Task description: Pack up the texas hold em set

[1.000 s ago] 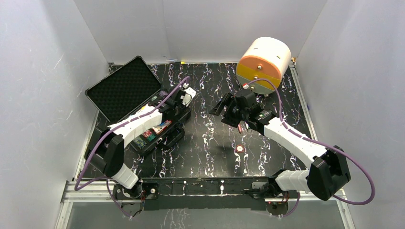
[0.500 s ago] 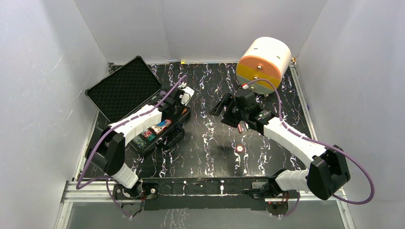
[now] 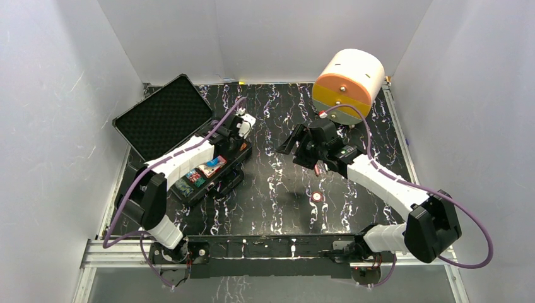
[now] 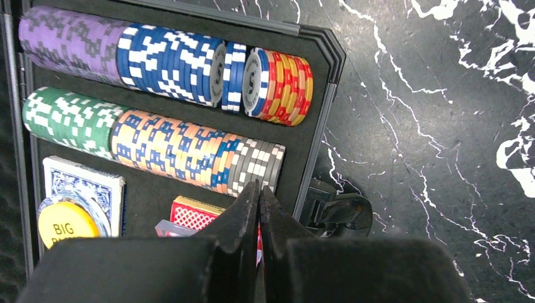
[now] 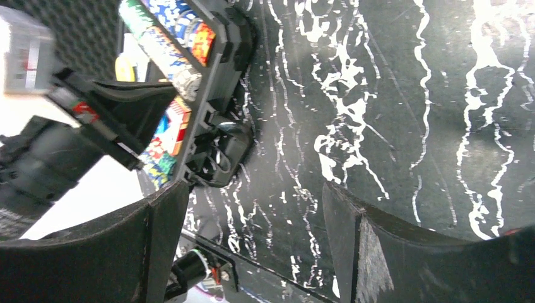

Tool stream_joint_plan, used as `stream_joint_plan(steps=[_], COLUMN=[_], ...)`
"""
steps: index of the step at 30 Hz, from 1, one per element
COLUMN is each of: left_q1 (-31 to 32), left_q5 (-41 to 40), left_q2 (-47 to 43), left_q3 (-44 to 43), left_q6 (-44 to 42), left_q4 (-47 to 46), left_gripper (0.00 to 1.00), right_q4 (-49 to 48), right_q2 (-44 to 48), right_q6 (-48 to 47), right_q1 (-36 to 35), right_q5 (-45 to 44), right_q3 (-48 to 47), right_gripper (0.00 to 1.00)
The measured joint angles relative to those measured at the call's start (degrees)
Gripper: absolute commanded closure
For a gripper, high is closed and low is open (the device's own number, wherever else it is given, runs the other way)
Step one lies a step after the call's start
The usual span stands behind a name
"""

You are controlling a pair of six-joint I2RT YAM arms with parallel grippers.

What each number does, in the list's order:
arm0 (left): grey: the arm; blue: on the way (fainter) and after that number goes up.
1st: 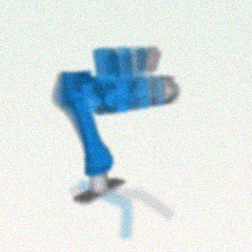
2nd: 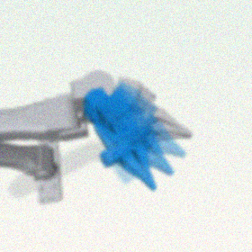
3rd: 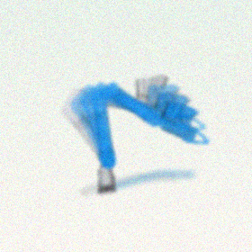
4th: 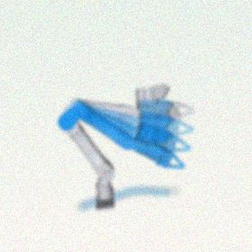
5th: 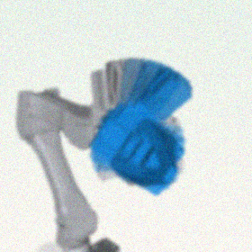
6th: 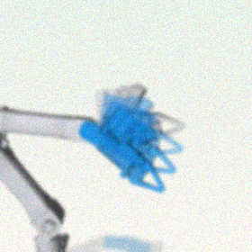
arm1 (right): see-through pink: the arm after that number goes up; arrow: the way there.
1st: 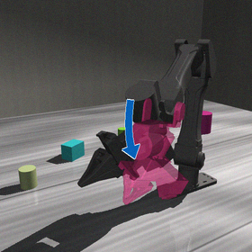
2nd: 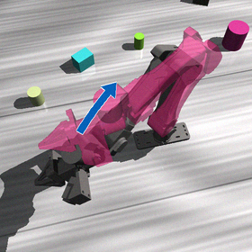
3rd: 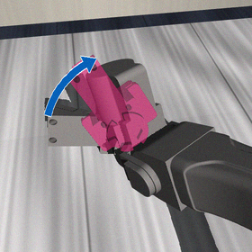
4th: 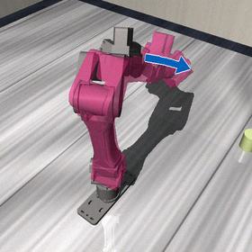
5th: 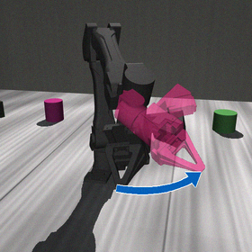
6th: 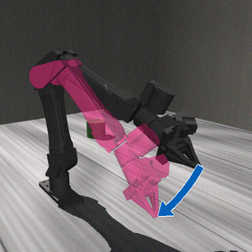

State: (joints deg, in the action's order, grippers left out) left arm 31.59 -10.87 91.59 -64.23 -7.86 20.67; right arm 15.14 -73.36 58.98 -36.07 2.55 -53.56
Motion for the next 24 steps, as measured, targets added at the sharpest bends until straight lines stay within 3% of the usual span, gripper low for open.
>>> stream_joint_plan(steps=[4,6,15,24], left_q1=[0.0,-0.1,-0.4,-0.4], left_q5=[0.3,0.9,5.1,11.0], left_q2=[-0.5,-1.8,-13.6,-23.1], left_q3=[-2.1,-2.6,-3.4,2.9], left_q6=[0.7,1.1,6.1,16.6], left_q4=[0.9,1.0,0.8,-4.8], left_gripper=[0.77,0.73,0.4,0.19], right_q4=[2.6,5.1,19.3,25.1], right_q2=[-1.1,-2.0,-4.3,-3.0], right_q6=[-3.0,-4.9,-11.2,-11.2], right_q1=[0.0,0.0,1.1,1.4], right_q5=[-2.3,-4.2,-16.4,-18.3], right_q3=[-0.1,-0.7,-2.0,5.7], right_gripper=[0.14,0.14,0.13,0.16])
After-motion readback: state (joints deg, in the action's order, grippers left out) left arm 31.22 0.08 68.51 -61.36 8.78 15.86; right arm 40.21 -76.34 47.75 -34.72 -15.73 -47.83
